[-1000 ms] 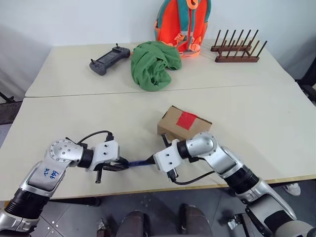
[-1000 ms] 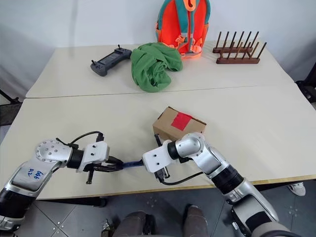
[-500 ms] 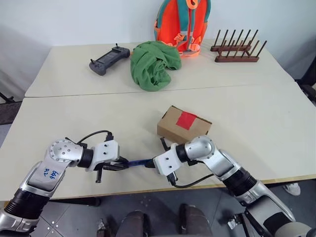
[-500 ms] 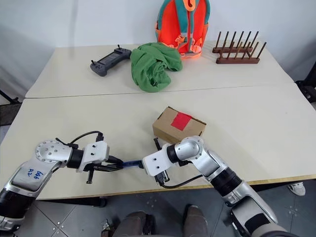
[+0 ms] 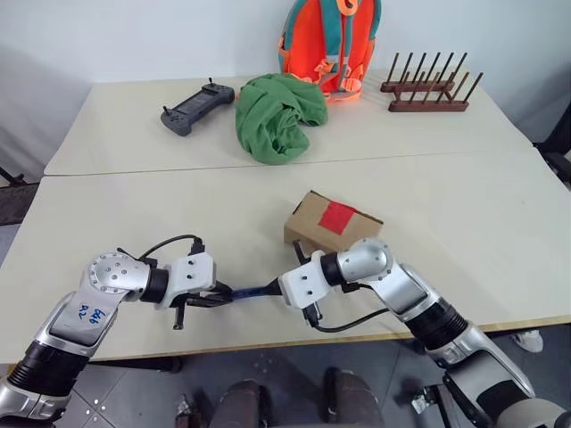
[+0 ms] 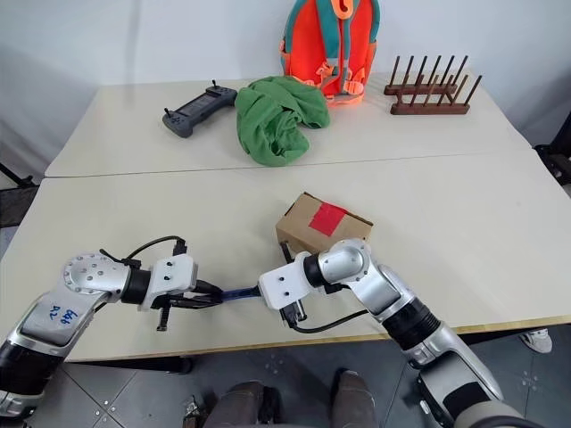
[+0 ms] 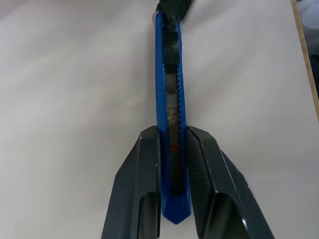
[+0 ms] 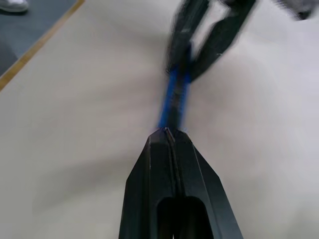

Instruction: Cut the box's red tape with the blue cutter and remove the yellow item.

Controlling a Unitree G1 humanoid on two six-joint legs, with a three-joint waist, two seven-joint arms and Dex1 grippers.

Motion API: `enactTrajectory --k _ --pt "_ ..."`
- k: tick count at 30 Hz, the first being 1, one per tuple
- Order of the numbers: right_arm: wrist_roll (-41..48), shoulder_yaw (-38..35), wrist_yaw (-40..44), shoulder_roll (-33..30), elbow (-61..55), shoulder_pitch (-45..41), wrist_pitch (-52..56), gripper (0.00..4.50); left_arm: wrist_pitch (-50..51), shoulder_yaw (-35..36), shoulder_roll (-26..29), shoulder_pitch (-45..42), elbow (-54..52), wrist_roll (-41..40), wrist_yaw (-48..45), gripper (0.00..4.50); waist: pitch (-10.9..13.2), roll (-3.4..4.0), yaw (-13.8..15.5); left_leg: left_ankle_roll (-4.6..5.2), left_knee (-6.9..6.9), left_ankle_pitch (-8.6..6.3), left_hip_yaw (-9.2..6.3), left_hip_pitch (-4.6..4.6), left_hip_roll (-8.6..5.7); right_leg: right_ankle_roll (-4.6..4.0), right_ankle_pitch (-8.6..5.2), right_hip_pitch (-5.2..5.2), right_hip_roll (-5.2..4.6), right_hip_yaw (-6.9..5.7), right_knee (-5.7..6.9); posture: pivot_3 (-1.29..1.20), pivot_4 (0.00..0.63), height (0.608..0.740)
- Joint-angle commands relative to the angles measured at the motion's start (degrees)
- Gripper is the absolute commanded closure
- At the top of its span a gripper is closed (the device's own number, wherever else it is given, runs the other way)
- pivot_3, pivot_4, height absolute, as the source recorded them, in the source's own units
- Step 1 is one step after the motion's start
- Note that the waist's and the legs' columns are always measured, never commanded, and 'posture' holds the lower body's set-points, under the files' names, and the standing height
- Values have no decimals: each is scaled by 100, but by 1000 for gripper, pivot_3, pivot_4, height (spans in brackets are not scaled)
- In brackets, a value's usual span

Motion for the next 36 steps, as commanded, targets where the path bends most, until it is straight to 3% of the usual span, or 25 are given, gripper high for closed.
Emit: enactTrajectory --k 1,13,31,36 --pt "185 -113 5 2 -356 -35 139 4488 70 -184 4 141 137 211 74 4092 1 1 4 0 -1 -1 0 0 0 0 0 0 0 -2 -1 0 150 740" --pt "97 51 47 -75 -129 195 -25 4488 77 -175 0 141 152 226 98 4092 1 2 5 3 -1 -5 2 -4 0 0 0 1 -1 -15 -9 0 150 740" --pt "-129 207 -160 440 985 -147 -597 4488 55 -128 -13 196 118 187 116 4092 3 6 -17 1 -1 -4 2 -1 6 0 0 2 1 -18 -5 0 150 740" --pt "-15 102 -84 400 815 -207 -554 4488 72 -145 -11 194 100 176 130 4092 5 8 -18 0 -1 -4 2 0 7 -2 0 1 1 -18 -2 0 150 740"
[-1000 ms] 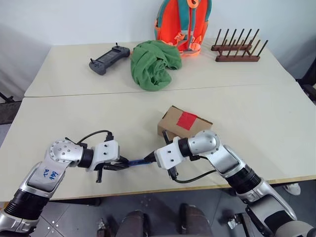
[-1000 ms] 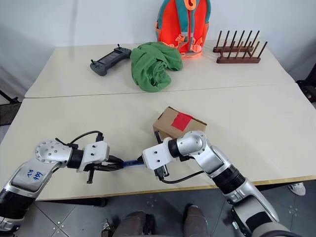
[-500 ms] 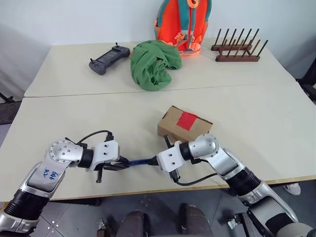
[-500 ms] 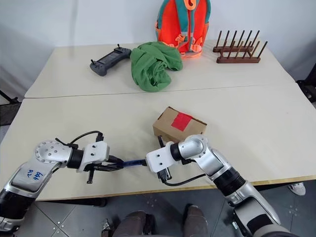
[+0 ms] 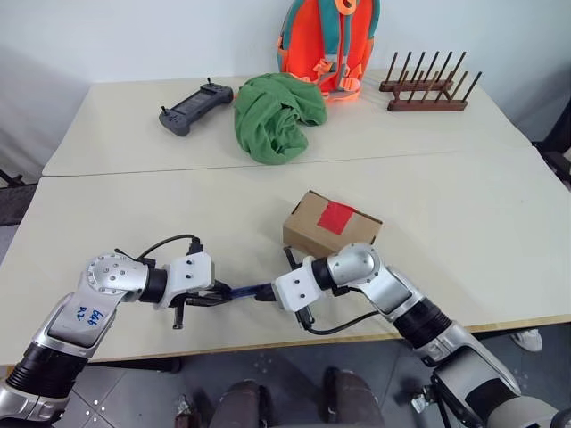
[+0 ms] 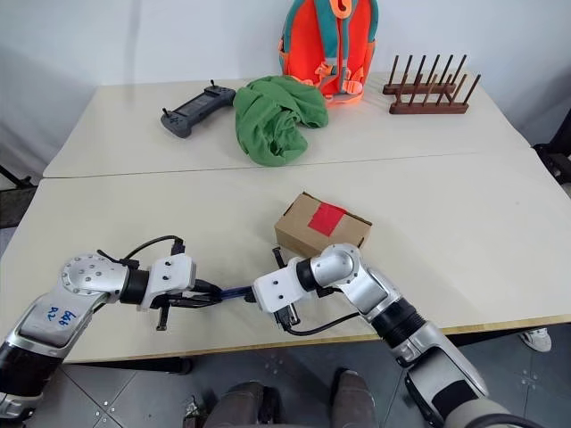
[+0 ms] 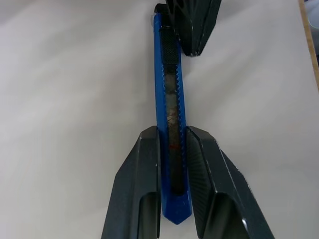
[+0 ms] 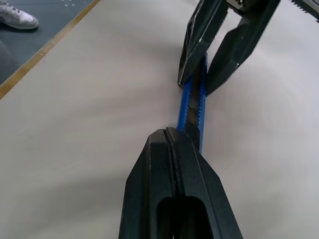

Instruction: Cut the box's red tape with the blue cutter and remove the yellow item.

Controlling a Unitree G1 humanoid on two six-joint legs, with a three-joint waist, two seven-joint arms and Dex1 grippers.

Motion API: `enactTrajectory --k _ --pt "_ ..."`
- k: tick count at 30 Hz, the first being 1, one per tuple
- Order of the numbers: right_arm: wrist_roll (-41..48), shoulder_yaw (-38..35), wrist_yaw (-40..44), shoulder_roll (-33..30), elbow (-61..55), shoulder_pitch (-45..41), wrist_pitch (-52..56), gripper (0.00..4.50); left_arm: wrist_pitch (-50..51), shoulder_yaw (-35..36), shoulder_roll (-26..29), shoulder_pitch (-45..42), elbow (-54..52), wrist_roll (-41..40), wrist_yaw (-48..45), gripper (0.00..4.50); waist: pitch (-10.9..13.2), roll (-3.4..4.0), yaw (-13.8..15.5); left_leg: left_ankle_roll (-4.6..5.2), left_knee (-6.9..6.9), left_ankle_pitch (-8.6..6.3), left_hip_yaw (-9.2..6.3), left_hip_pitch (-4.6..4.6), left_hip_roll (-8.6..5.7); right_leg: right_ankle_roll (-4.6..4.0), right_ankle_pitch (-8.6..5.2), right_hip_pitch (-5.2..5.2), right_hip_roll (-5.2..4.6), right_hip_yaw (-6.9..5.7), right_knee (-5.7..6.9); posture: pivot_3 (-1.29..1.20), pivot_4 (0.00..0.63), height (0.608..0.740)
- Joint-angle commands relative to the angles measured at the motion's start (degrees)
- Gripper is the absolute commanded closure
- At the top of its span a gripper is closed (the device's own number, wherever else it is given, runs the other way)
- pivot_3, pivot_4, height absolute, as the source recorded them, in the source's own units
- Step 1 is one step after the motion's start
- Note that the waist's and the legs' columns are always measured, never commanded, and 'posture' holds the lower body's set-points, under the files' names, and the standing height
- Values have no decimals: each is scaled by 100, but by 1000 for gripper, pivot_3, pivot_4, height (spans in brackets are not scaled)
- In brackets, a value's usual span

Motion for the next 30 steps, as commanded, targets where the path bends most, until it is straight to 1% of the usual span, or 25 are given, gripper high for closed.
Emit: enactTrajectory --k 1,6,15,22,30 --pt "90 -170 -51 -51 -289 -75 135 4488 85 -193 -6 145 93 174 33 4092 1 2 1 0 0 0 0 0 0 0 0 0 0 0 0 0 150 740" --pt "290 -380 71 -322 -735 -71 372 4488 74 -223 -14 88 164 185 17 4092 4 7 12 -1 0 -1 -1 -3 0 0 0 -1 0 -1 -4 0 150 740" --pt "274 -469 113 -599 -824 -6 377 4488 70 -268 -43 -2 228 203 -8 4092 6 10 23 -3 -5 -4 0 -3 0 0 0 -1 -1 -11 -8 0 150 740" --pt "217 -326 82 -545 -634 93 255 4488 82 -263 -30 -2 225 198 -13 4092 7 11 22 -2 -5 -5 0 -4 -1 0 0 0 -1 -16 -9 0 150 740" --pt "85 -215 33 -401 -249 22 1 4488 93 -238 -6 83 114 176 -16 4092 7 11 16 -1 -5 -5 0 -4 -1 0 0 0 -1 -18 -8 0 150 740"
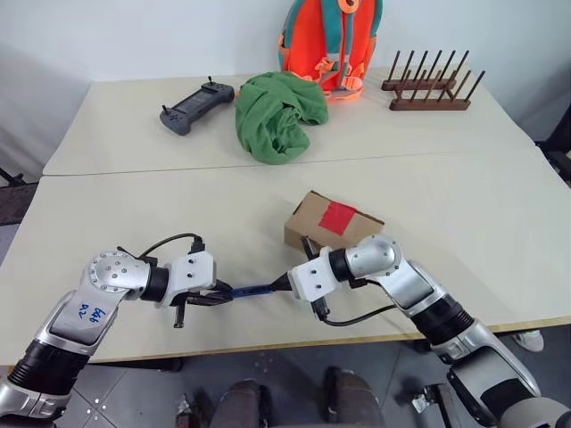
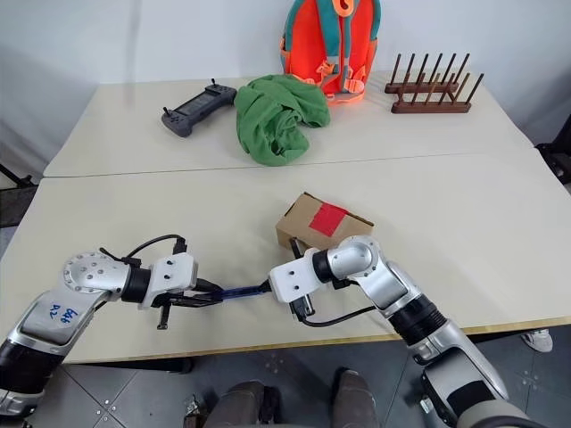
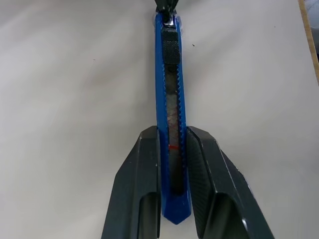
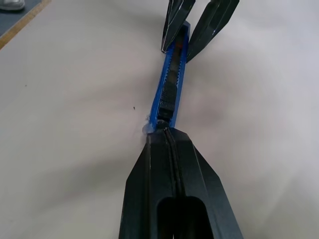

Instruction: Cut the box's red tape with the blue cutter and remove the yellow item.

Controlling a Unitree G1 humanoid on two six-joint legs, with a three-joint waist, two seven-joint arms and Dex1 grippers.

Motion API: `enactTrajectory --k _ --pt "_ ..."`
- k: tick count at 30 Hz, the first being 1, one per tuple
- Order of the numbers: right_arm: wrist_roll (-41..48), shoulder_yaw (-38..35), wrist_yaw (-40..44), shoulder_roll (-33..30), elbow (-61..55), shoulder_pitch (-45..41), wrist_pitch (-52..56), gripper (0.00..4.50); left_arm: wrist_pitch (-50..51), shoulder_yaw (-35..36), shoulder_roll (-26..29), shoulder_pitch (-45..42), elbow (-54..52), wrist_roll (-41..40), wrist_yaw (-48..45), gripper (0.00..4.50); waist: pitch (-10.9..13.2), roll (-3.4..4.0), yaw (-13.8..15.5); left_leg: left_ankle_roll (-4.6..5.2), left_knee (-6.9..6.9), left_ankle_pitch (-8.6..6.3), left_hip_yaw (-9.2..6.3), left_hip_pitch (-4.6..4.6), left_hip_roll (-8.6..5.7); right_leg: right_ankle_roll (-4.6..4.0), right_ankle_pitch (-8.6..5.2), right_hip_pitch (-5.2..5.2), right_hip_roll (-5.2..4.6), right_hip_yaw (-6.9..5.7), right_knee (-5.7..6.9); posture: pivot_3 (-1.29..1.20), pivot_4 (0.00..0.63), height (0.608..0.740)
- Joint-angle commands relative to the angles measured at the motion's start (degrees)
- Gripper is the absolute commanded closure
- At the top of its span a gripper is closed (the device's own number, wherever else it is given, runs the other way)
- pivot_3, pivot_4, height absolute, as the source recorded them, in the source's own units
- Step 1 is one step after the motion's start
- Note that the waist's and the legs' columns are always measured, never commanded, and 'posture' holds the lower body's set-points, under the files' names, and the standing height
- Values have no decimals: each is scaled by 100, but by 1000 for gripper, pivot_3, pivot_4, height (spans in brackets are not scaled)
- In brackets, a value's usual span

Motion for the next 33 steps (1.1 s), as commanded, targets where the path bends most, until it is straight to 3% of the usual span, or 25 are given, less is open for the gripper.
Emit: enactTrajectory --k 1,22,33 --pt "-73 99 -24 83 128 -54 -146 4488 98 -182 -5 179 84 171 52 4092 0 0 -1 0 0 0 0 0 0 0 0 0 0 0 0 0 150 740" --pt "-355 492 -266 875 946 -382 -554 4488 75 -151 6 289 -33 165 78 4092 0 1 -20 -1 -1 0 0 2 2 0 0 0 0 -4 4 0 150 740" --pt "-331 352 -254 790 849 -410 -647 4488 54 -92 46 432 -148 164 116 4092 1 2 -24 -2 -1 0 0 4 4 0 0 -1 1 -4 6 0 150 740"
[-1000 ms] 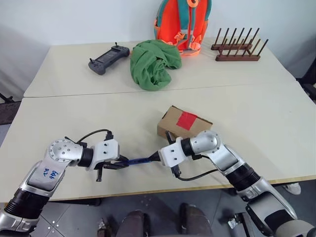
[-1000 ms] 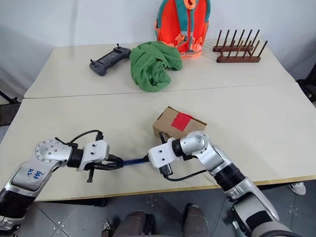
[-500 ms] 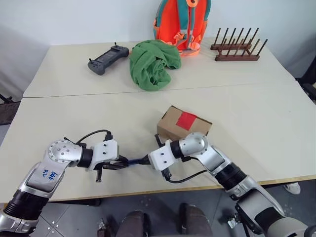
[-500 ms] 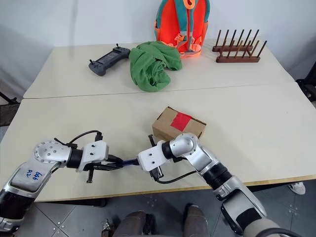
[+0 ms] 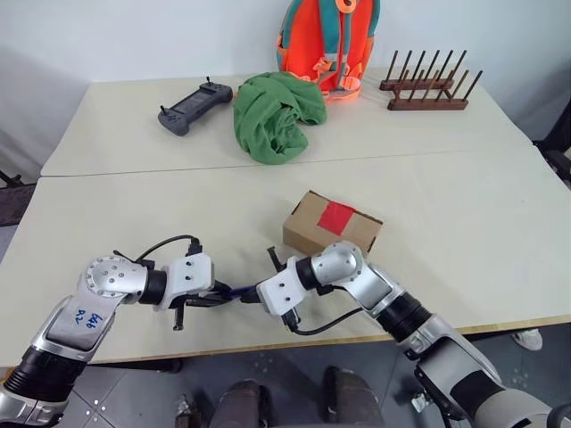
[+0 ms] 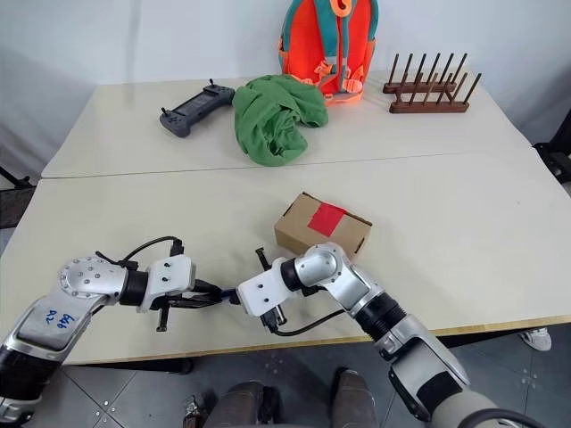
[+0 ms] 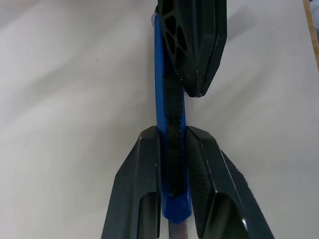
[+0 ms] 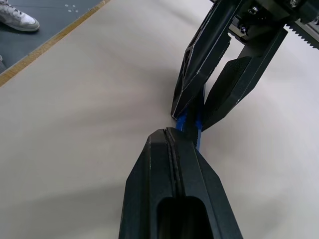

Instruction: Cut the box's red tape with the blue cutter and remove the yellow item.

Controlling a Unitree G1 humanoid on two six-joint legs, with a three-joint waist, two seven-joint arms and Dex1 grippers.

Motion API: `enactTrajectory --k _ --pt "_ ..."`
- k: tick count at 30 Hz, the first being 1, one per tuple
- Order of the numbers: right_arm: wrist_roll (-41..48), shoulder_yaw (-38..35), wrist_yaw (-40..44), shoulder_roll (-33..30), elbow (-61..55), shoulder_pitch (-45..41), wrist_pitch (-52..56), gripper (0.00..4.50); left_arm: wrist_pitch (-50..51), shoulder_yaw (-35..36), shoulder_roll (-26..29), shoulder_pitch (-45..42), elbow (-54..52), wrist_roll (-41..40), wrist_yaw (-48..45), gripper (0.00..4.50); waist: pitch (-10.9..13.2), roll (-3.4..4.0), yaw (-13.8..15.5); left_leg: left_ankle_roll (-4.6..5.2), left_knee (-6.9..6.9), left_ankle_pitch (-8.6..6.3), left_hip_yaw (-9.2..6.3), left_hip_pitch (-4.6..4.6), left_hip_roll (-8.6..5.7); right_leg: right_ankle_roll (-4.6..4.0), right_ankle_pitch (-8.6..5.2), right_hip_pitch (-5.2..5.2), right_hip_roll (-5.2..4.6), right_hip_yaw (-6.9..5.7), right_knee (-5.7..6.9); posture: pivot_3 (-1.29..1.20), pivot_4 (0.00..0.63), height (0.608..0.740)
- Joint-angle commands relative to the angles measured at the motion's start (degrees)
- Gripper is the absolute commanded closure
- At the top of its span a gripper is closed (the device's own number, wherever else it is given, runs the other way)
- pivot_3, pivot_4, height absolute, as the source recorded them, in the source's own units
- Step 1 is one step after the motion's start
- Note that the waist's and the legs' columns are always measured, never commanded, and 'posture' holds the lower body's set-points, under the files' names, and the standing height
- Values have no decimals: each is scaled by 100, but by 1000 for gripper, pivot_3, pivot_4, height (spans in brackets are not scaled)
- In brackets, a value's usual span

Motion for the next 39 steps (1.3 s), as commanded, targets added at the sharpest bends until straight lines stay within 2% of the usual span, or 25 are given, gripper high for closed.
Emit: enactTrajectory --k 1,4,9,16,20,25,28,31,35,39 --pt "-6 -138 -91 -91 -88 -58 17 4488 50 -201 38 205 15 165 -2 4092 0 0 0 -1 0 -1 0 0 0 0 0 0 0 0 -1 0 150 740" --pt "43 -192 -156 -66 -213 -59 82 4488 42 -233 -4 176 26 172 20 4092 0 0 1 -1 -1 -1 0 0 0 0 0 0 0 -1 -1 0 150 740" --pt "521 -519 -38 -210 -1114 52 790 4488 -64 -257 -59 78 200 201 39 4092 3 4 15 -1 0 -1 -1 -4 0 0 0 -1 0 -2 -3 0 150 740" --pt "1524 -1459 132 -927 -2586 150 3006 4488 -613 55 -277 -117 729 72 146 4092 4 6 66 1 0 -4 -6 -7 -1 0 0 0 -4 -10 -8 0 150 740" --pt "1917 -1828 -2 -1232 -3038 95 4235 3642 -965 307 -341 -80 930 -28 147 4092 5 7 24 1 0 -4 -4 -10 2 0 0 -4 -5 -16 -9 0 150 740" --pt "2162 -2007 -121 -1384 -3283 24 4790 1967 -1242 477 -376 -79 1080 -69 231 4092 6 7 6 -1 -12 -5 2 -14 4 0 0 -15 -5 -21 -10 0 150 740" --pt "2414 -2342 -416 -1534 -3322 -383 6028 947 -1845 1060 -463 -127 1347 -242 535 4092 10 4 2 -1 -15 -5 7 -27 3 0 0 -31 -4 -25 -8 0 150 740" --pt "2798 -2576 -588 -1548 -3357 -767 6890 39 -2366 1394 -627 -186 1513 -435 663 4092 13 -2 7 2 13 -2 9 -109 3 -3 2 -103 -4 -25 8 0 150 740" --pt "3209 -2863 -875 -1480 -3226 -1376 7776 39 -2947 1780 -891 -287 1567 -673 875 4092 13 -3 4 1 7 -10 6 -109 -7 4 6 -102 -4 -57 11 0 150 740" --pt "3549 -3061 -1290 -1254 -2781 -2115 8805 39 -3268 1803 -1152 -404 1482 -806 954 4092 14 -5 -3 0 6 -20 7 -109 -18 6 7 -98 -3 -89 8 0 150 740"
